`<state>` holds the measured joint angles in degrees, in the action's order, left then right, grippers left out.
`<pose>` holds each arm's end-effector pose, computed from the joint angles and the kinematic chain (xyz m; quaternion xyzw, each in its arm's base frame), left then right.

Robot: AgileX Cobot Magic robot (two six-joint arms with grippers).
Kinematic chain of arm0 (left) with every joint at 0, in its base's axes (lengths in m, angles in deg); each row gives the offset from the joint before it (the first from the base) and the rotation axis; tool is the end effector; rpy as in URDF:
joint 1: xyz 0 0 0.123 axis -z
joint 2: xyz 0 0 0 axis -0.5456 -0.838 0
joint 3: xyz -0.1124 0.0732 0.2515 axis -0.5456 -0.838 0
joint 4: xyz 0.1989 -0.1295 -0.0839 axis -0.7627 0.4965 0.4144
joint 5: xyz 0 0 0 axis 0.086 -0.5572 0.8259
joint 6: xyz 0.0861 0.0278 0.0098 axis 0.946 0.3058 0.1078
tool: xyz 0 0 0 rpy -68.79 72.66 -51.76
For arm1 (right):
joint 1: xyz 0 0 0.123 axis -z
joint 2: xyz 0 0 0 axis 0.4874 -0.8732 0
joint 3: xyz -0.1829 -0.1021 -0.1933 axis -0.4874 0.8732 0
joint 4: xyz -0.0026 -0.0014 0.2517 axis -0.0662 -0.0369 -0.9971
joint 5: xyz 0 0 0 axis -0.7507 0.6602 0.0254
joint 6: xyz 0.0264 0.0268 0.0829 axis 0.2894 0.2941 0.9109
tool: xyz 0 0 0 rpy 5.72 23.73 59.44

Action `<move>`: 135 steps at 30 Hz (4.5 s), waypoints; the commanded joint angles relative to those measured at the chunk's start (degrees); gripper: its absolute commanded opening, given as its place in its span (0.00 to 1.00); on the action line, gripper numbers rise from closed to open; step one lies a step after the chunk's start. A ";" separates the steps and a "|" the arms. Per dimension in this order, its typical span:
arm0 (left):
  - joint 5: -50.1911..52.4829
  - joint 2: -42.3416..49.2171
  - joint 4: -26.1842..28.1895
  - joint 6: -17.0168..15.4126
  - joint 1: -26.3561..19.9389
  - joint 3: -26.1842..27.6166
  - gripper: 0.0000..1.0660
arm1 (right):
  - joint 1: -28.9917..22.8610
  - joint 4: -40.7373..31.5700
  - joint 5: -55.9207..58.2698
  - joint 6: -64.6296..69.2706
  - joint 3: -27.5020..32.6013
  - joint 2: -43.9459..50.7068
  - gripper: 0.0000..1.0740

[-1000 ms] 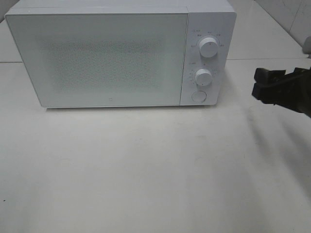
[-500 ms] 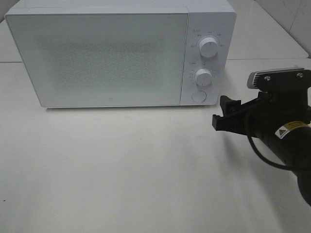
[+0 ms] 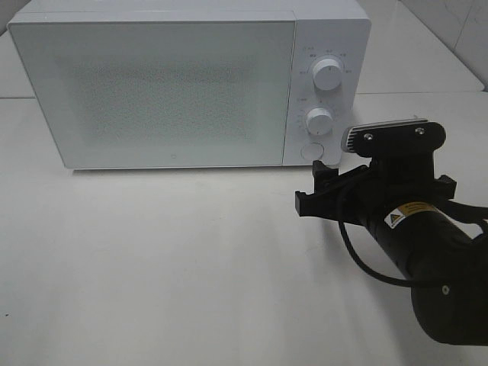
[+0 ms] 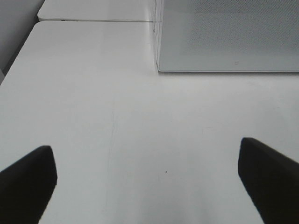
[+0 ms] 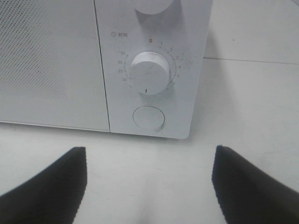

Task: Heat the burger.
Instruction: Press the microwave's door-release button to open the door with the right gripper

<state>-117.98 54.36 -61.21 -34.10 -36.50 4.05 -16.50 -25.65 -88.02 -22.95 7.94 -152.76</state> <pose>-0.0046 -0.0057 0.2794 0.0189 0.8460 0.0086 0.5327 0.2174 0.1370 0.1362 -0.0441 0.7723 0.0037 0.6337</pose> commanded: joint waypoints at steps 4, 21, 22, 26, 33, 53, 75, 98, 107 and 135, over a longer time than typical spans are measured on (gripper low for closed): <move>0.17 1.03 0.52 -0.23 -0.11 -0.17 0.92 | -1.26 -1.55 0.17 -0.80 -0.63 -0.63 0.69; 0.17 1.03 0.52 -0.23 -0.11 -0.17 0.92 | -1.26 -1.72 0.74 33.23 -0.63 -0.63 0.66; 0.17 1.03 0.52 -0.23 -0.11 -0.17 0.92 | -1.26 -1.72 0.86 36.44 -0.63 -0.63 0.65; 0.17 1.03 0.52 -0.23 -0.11 -0.17 0.92 | -1.26 -1.89 1.43 53.86 -0.63 -0.63 0.56; 0.17 1.03 0.52 -0.23 -0.11 -0.17 0.92 | -1.26 -1.95 1.20 76.43 -0.63 -0.63 0.37; 0.17 1.03 0.52 -0.23 -0.11 -0.17 0.92 | -1.20 -1.95 3.84 91.21 -0.63 -0.63 0.00; 0.17 1.03 0.52 -0.23 -0.11 -0.17 0.92 | 7.79 8.48 6.19 95.45 -9.97 -8.54 0.00; 0.17 1.03 0.57 -0.23 -0.11 -0.17 0.92 | 12.26 11.86 11.23 95.23 -18.96 -15.41 0.00; 0.17 1.03 0.57 -0.23 -0.11 -0.17 0.92 | 13.01 12.03 11.63 94.77 -21.83 -17.30 0.00; 0.17 1.03 0.57 -0.23 -0.11 -0.17 0.92 | 17.13 17.07 14.67 95.74 -24.69 -19.08 0.00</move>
<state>-117.98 54.36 -61.21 -34.10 -36.50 4.05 0.29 -9.49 -73.35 72.45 -16.13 -171.96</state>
